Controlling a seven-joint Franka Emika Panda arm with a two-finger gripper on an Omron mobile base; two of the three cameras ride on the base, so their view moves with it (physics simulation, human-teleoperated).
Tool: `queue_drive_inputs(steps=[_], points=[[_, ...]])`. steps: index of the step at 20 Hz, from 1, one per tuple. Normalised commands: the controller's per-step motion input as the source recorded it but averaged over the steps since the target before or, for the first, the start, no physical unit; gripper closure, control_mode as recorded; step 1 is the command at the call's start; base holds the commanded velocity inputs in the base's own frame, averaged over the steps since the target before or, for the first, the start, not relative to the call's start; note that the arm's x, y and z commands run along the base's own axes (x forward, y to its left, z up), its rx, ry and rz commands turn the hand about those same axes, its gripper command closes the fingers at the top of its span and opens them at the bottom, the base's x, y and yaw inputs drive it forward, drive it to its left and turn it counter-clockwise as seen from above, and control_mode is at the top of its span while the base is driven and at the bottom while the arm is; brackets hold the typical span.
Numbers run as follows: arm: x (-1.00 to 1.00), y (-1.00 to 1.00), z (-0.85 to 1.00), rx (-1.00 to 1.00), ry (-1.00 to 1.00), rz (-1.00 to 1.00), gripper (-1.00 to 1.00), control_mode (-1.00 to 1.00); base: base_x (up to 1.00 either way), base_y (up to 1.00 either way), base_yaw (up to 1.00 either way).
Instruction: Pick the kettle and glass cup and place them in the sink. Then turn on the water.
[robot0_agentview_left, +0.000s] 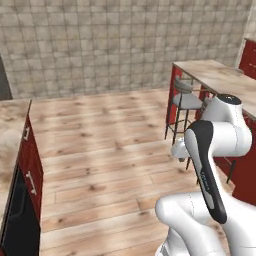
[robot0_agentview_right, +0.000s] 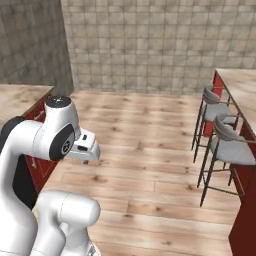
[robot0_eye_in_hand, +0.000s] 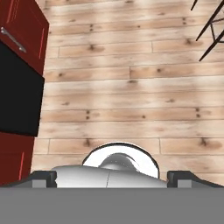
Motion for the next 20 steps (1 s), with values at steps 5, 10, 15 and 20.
queue_drive_inputs(steps=[5, 10, 15, 20], points=[[0.0, 0.0, 0.0, 0.0, 0.0, 0.0, -1.0, 1.0, 0.0, -0.56, -0.3], [0.0, 0.0, 0.0, 0.0, 0.0, 0.0, -1.0, 1.0, -0.04, -0.73, -0.11], [0.0, 0.0, 0.0, 0.0, 0.0, 0.0, -1.0, 1.0, 0.0, -0.8, 0.0], [0.0, 0.0, 0.0, 0.0, 0.0, 0.0, -1.0, 1.0, 0.0, -0.83, 0.03]])
